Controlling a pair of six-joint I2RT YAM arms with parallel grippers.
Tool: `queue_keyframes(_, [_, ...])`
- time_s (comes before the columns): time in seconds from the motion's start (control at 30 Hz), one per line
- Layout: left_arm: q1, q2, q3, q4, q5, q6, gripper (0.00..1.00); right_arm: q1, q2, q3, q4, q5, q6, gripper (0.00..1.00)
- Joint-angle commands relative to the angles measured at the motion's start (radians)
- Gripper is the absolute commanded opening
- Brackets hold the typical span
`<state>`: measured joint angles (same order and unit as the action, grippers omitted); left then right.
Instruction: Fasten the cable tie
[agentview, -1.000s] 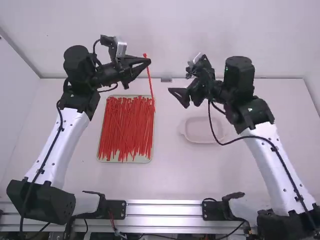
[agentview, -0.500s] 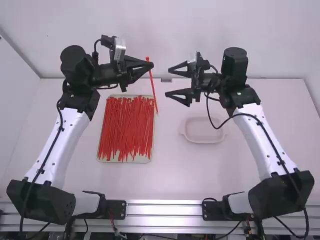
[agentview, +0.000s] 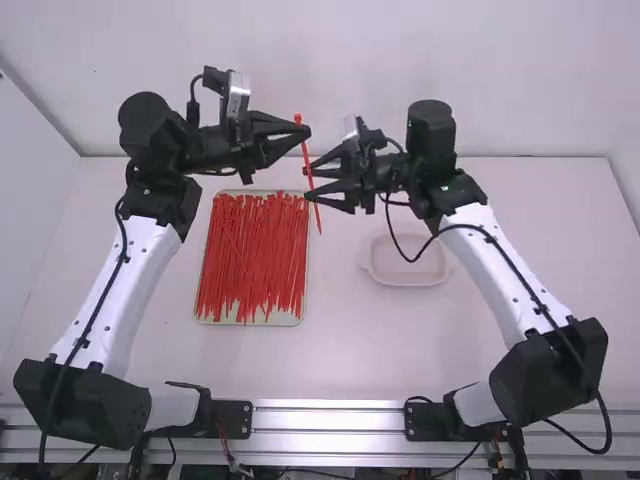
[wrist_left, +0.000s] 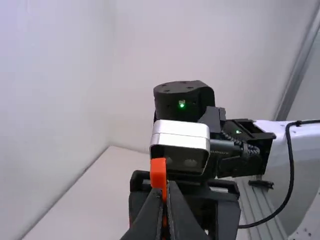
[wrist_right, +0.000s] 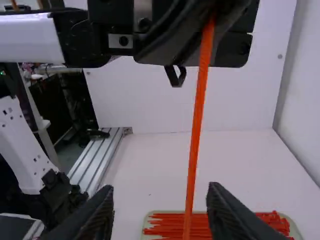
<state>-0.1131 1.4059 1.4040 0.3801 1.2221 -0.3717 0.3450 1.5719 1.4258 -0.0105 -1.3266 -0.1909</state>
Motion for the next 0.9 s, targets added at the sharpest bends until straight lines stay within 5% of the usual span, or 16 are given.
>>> queue_keyframes(0.0, [0.002,-0.005,-0.005,0.018,0.017,-0.055,0.02,-0.003,0.006,0.026,0.005,-0.005,0.000,0.42])
queue_keyframes(0.23, [-0.005,-0.005,-0.005,0.022,0.016,-0.058,0.02,-0.003,0.006,0.026,0.010,-0.004,0.011,0.00])
queue_keyframes(0.87, [0.001,-0.005,-0.005,0.075,-0.011,-0.108,0.06,0.012,0.005,0.026,0.095,0.024,0.037,0.00])
